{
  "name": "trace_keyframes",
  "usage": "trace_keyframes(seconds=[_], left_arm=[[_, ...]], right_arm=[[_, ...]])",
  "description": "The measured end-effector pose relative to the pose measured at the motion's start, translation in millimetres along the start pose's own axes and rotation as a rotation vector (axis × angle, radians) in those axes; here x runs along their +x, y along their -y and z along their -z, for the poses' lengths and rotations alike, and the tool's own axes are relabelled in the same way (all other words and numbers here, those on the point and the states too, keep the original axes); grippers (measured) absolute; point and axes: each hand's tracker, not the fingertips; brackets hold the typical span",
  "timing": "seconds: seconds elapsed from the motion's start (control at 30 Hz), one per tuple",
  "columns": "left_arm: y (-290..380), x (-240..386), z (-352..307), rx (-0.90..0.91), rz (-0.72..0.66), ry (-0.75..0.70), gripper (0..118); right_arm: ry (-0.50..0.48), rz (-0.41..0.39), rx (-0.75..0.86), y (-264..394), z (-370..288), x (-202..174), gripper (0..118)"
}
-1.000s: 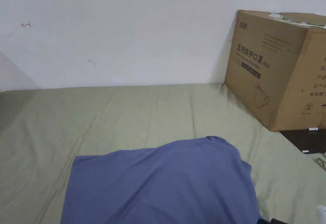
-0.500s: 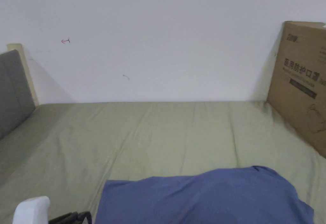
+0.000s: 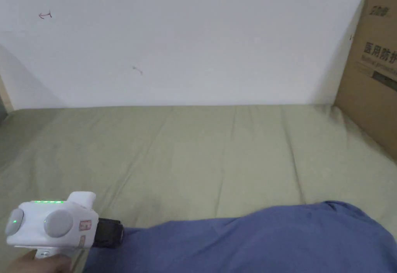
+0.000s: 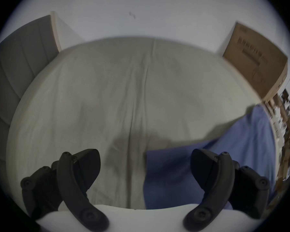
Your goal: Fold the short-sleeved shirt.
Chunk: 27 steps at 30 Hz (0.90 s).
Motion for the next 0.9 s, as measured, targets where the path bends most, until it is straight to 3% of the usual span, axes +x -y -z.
trace_keyframes(seconds=[0.03, 0.07, 0.13, 0.17, 0.23, 0.27, 0.37, 0.47, 0.5, 0.53, 0.57, 0.6, 0.63, 0.73, 0.9], left_arm=[[4.6, 3.5, 9.1, -0.053, 0.022, -0.005, 104], [8.6, 9.6, 7.2, 0.009, 0.053, -0.043, 103], [10.9, 17.4, -4.6, 0.038, 0.025, -0.068, 94], [14.8, 23.5, -10.1, 0.050, 0.034, -0.085, 80], [19.5, 37.3, -24.1, 0.150, 0.075, -0.077, 6], [18.3, 36.1, -35.1, 0.172, 0.100, -0.072, 2], [20.9, 43.9, -41.5, 0.136, 0.109, 0.007, 2], [18.1, 35.1, -53.9, 0.123, 0.077, -0.029, 2], [19.2, 27.6, -58.8, 0.136, 0.042, -0.015, 2], [15.1, 22.2, -64.0, 0.155, 0.008, 0.000, 2], [15.6, 18.9, -67.2, 0.162, -0.010, -0.003, 2], [17.4, 17.5, -68.2, 0.157, -0.012, -0.013, 2], [18.6, 15.5, -69.3, 0.166, 0.003, -0.038, 2], [19.3, 14.5, -67.2, 0.154, -0.019, -0.026, 2], [22.3, 19.9, -60.3, 0.115, -0.027, -0.007, 2]], right_arm=[[0.010, 0.002, -0.005, -1.7, 3.0, 3.2, 0], [0.018, 0.003, -0.009, -2.4, 5.2, 6.3, 0], [0.016, 0.004, -0.015, -6.4, 9.2, 13.8, 0], [0.017, -0.012, -0.012, -13.4, 12.6, 17.9, 0], [0.036, -0.043, 0.055, -33.3, 19.8, 29.0, 0], [0.034, -0.039, 0.078, -47.7, 28.3, 39.1, 0], [0.097, 0.008, 0.028, -102.7, 80.8, 78.7, 0], [0.200, 0.053, -0.054, -159.3, 155.0, 127.2, 0], [0.180, 0.043, -0.103, -173.9, 180.7, 138.4, 12], [0.168, 0.043, -0.154, -183.7, 202.6, 145.7, 43], [0.191, 0.048, -0.224, -193.7, 229.0, 152.7, 88], [0.232, 0.054, -0.285, -198.3, 250.0, 158.4, 118], [0.249, 0.072, -0.217, -205.2, 264.1, 163.6, 117], [0.264, 0.114, -0.375, -207.1, 317.6, 173.4, 117], [0.349, 0.024, -0.427, -193.0, 360.2, 172.1, 116]])
